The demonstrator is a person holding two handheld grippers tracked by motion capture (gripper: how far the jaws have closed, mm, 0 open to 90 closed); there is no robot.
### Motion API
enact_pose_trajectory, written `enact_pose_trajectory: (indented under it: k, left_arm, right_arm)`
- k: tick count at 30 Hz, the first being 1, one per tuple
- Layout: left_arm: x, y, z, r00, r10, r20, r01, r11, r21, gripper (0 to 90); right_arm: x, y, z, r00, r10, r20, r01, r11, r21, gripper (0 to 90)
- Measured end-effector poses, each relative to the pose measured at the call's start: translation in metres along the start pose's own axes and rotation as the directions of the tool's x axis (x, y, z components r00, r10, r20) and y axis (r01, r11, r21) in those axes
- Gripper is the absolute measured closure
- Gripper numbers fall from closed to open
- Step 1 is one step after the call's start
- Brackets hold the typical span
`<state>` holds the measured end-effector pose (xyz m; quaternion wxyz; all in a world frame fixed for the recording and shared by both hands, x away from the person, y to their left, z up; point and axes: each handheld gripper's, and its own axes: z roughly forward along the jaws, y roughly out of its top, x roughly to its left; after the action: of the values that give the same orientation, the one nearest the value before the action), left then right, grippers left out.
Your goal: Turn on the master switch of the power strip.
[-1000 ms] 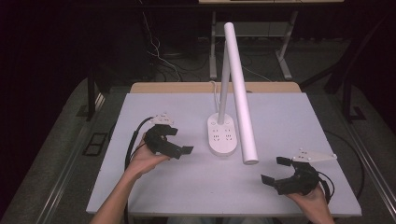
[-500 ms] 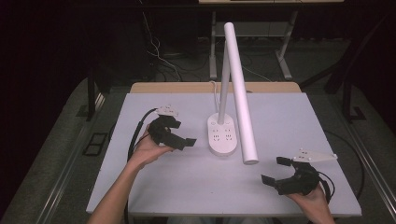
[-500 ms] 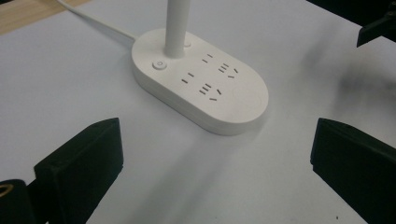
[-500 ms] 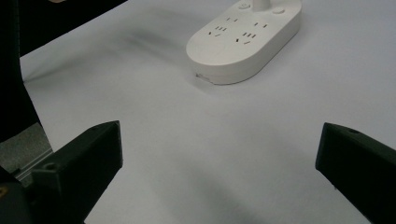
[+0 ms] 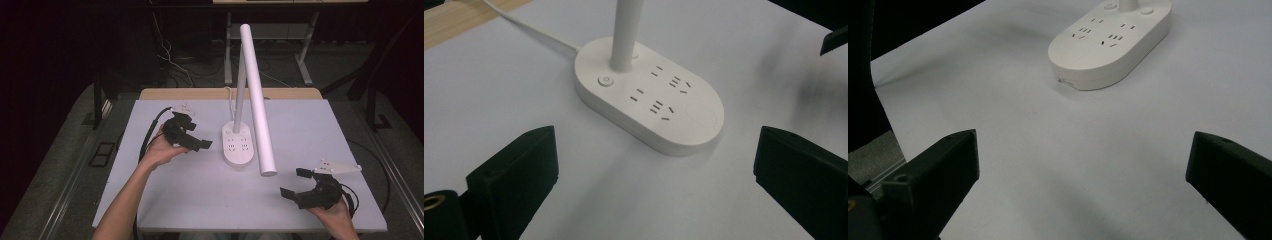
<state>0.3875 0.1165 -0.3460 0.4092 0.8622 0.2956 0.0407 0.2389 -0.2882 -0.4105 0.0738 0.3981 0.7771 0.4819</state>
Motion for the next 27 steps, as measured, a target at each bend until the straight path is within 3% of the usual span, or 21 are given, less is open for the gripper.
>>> enact_pose_trajectory:
  k: [13,18,24,27]
  left_arm:
    - [0.011,0.023,0.009,0.9998,0.019,-0.009,-0.019,0.9996,0.019,6.0]
    - [0.011,0.029,0.015,0.9989,0.036,-0.031,-0.035,0.9992,0.018,13.4]
    - [0.014,0.035,0.027,0.9997,0.013,-0.023,-0.012,0.9994,0.033,17.2]
    - [0.015,0.037,0.033,0.9995,0.032,0.002,-0.032,0.9978,0.057,18.3]
  right_arm:
    - [0.000,0.000,0.000,1.0000,-0.004,-0.002,0.004,1.000,0.000,0.1]
    - [-0.001,0.000,0.000,1.0000,0.001,-0.002,-0.001,1.000,0.000,0.1]
    - [-0.001,0.000,-0.001,1.0000,0.002,-0.001,-0.002,1.000,-0.002,0.1]
    - [-0.001,-0.001,-0.001,1.0000,0.005,-0.001,-0.005,1.000,-0.001,0.1]
